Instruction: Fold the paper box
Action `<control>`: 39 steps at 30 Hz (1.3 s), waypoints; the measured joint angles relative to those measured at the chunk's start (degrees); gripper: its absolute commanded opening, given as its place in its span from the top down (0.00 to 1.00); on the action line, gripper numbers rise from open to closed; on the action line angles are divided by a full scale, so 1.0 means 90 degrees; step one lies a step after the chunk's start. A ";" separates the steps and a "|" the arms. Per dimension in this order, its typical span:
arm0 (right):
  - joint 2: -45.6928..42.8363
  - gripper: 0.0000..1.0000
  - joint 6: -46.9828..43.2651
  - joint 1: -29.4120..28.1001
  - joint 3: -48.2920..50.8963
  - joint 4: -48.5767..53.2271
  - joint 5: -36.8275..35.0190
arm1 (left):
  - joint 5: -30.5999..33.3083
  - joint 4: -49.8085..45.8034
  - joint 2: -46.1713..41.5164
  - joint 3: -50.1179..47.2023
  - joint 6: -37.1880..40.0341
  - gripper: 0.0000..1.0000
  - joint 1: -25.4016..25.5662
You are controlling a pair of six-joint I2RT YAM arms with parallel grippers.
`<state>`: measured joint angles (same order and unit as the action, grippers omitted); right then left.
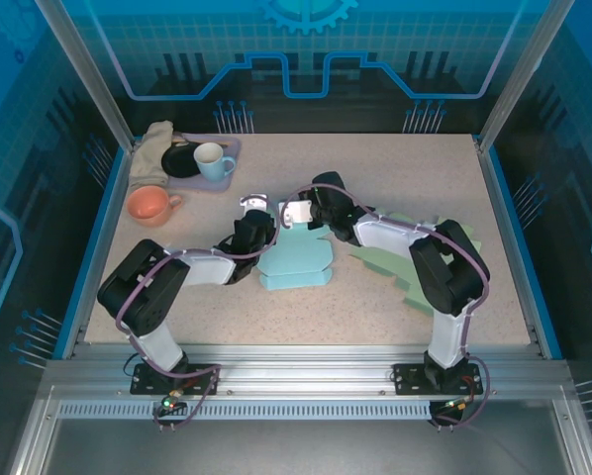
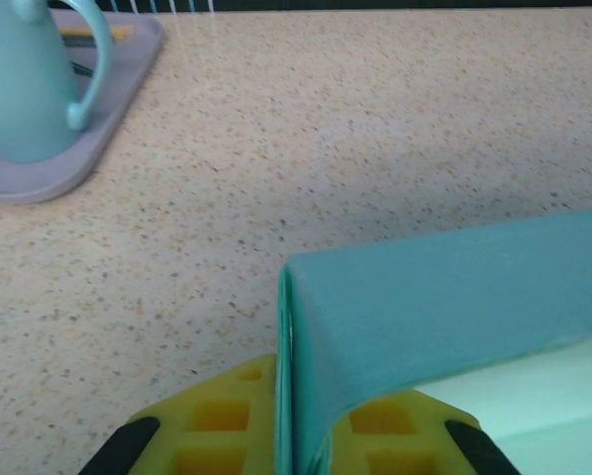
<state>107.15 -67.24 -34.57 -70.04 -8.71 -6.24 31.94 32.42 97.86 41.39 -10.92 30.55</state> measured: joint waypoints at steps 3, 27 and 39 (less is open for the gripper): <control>-0.0233 0.72 0.0272 0.0032 -0.0216 0.0624 0.0250 | 0.0080 0.0389 0.0005 -0.0151 0.0090 0.93 0.0015; 0.0187 0.60 0.4539 0.0100 -0.1501 0.2820 0.0685 | 0.0248 0.2288 0.0799 -0.0653 0.0879 0.91 0.0561; 0.0231 0.60 0.5763 0.0085 -0.1086 0.2171 0.0374 | 0.1406 0.1549 0.1132 0.0022 0.0804 0.91 0.0826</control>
<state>109.23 -15.38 -33.80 -79.81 10.83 -2.87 44.60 46.37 108.05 41.58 -3.68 37.98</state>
